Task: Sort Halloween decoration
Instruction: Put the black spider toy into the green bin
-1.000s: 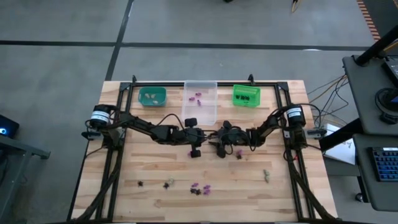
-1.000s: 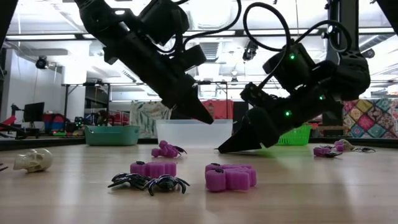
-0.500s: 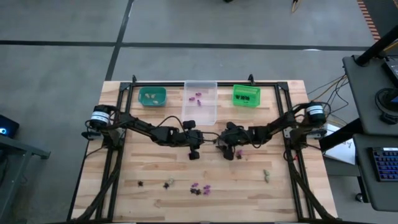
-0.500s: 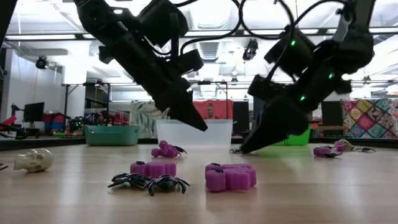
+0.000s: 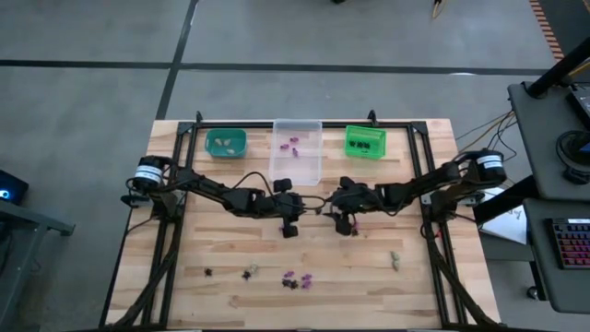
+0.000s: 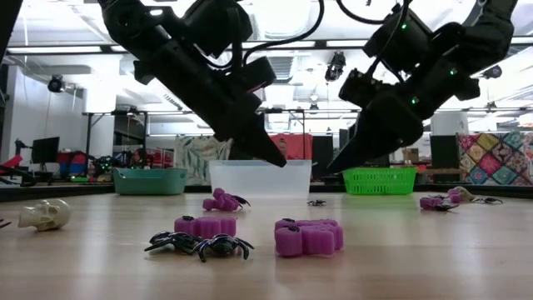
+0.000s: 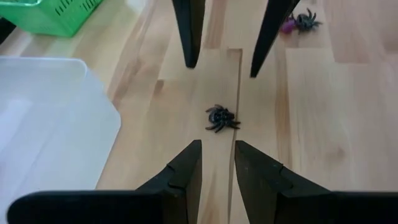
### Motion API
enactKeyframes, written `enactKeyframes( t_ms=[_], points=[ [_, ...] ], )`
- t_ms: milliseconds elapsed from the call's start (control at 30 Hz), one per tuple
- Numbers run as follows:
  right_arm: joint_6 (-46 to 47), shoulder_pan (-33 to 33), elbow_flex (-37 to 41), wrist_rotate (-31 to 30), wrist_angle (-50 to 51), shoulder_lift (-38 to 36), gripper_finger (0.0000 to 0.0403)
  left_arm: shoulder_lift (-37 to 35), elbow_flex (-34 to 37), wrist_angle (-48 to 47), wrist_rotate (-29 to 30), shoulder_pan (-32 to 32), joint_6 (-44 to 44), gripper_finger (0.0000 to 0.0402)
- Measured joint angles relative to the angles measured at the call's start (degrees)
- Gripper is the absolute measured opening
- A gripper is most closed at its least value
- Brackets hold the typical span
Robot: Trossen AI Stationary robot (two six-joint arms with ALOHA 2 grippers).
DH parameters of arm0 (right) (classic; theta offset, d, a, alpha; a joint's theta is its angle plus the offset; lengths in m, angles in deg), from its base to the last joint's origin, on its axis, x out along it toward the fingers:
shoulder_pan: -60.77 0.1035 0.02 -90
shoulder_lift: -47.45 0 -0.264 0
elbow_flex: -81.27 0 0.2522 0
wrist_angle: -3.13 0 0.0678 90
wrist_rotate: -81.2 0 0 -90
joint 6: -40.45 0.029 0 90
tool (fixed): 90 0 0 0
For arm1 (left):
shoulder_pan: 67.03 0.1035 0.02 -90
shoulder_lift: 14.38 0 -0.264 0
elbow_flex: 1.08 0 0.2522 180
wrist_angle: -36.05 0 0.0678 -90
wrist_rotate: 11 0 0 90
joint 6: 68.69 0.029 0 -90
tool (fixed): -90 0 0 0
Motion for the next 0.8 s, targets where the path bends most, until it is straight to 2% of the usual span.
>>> enactKeyframes(
  t_ms=[333, 500, 800],
  points=[
    [1.1, 0.0, 0.0, -0.1, -0.7, 4.8, 0.0219, 0.1, 0.0, 1.4, -3.9, -0.4, 0.0, 0.0077],
    [1.1, 0.0, -0.3, -0.1, -3.1, 7.4, 0.0219, 2.3, 0.0, 5.4, -4.0, -0.7, 0.0, 0.0077],
    [1.0, 0.0, -1.7, -0.1, -6.0, 10.6, 0.0219, 3.8, 0.0, 5.9, -4.3, -0.8, 0.0, 0.0077]
  ],
)
